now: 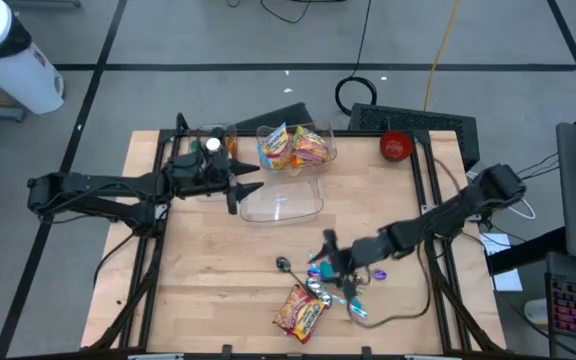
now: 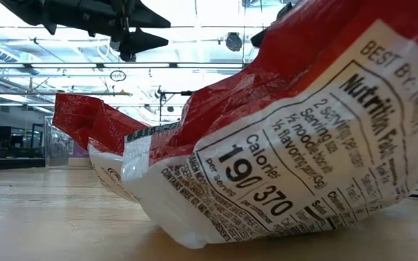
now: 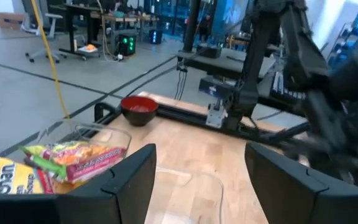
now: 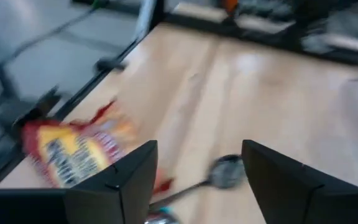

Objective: Pick & Place Food Item
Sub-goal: Put the red noodle pack into the top right transparent bin

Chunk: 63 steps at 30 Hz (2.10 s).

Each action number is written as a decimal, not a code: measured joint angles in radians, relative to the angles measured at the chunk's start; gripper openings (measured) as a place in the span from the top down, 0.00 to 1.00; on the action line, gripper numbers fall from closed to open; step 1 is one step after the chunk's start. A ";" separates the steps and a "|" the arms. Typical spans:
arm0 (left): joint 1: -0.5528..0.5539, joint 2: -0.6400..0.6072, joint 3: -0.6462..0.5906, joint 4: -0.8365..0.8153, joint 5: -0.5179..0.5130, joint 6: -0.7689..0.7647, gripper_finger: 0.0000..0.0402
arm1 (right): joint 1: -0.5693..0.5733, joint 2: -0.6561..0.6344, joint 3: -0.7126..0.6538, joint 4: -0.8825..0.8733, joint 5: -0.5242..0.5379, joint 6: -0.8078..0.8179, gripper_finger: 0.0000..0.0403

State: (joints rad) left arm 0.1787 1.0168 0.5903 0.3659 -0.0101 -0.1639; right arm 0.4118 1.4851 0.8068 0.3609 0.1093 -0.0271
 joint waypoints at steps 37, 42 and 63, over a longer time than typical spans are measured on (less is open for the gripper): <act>0.000 0.000 0.000 -0.002 0.016 -0.096 0.36 | -0.046 0.419 0.347 -0.327 -0.435 0.143 0.58; 0.000 0.000 0.000 0.001 0.017 -0.101 0.36 | -0.069 0.472 0.347 -0.263 -0.537 0.165 0.57; -0.014 0.001 0.001 -0.036 0.067 -0.129 0.36 | -0.074 0.405 0.345 -0.290 -0.466 0.093 1.00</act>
State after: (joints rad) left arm 0.1644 1.0177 0.5911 0.3303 0.0570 -0.2925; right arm 0.3375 1.8904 1.1519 0.0708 -0.3568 0.0655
